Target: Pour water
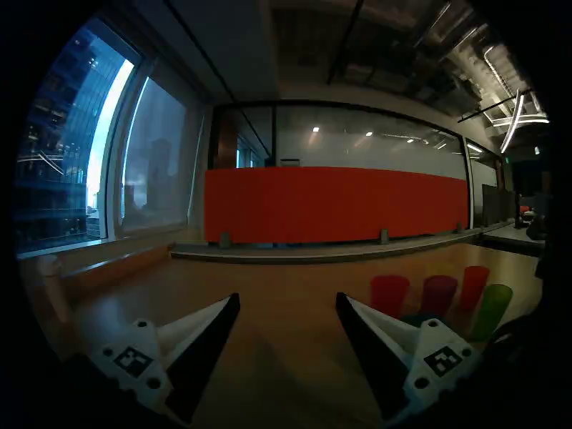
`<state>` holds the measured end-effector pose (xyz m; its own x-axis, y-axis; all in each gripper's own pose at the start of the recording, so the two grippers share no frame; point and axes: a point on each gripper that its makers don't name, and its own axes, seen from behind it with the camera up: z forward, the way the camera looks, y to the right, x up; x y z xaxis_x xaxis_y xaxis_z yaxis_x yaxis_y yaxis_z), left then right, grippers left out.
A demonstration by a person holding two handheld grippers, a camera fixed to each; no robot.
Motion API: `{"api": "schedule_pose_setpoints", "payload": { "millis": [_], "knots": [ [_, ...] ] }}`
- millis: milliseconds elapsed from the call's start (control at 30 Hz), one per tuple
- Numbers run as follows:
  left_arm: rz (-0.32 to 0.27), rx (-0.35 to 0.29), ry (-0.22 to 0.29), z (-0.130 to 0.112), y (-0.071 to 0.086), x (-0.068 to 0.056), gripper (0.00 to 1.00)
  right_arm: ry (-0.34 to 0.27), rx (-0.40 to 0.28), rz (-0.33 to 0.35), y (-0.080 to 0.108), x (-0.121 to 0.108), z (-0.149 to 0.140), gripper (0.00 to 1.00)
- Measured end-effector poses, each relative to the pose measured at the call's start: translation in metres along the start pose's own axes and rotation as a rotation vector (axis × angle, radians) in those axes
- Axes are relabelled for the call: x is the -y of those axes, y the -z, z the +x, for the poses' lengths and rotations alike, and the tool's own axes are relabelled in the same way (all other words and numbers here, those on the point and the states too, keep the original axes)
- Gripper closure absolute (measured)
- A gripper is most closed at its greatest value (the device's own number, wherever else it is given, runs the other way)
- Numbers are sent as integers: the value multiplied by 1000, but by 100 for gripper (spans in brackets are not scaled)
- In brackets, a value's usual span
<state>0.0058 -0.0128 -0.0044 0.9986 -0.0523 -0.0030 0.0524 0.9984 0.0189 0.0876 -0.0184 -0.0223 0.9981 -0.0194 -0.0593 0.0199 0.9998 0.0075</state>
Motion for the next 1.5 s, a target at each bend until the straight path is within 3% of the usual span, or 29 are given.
{"api": "schedule_pose_setpoints", "payload": {
  "millis": [633, 900, 1500],
  "knots": [
    [0, 1, 0, -1, 0, 0, 0, -9, -44, 48, 0, 10, 8, 1],
    [0, 1, 0, -1, 0, 0, 0, -31, -43, 80, 0, 15, 1, 1],
    [0, 1, 0, -1, 0, 1, 0, -73, -40, 47, -4, 8, -39, 1]
  ]
}}
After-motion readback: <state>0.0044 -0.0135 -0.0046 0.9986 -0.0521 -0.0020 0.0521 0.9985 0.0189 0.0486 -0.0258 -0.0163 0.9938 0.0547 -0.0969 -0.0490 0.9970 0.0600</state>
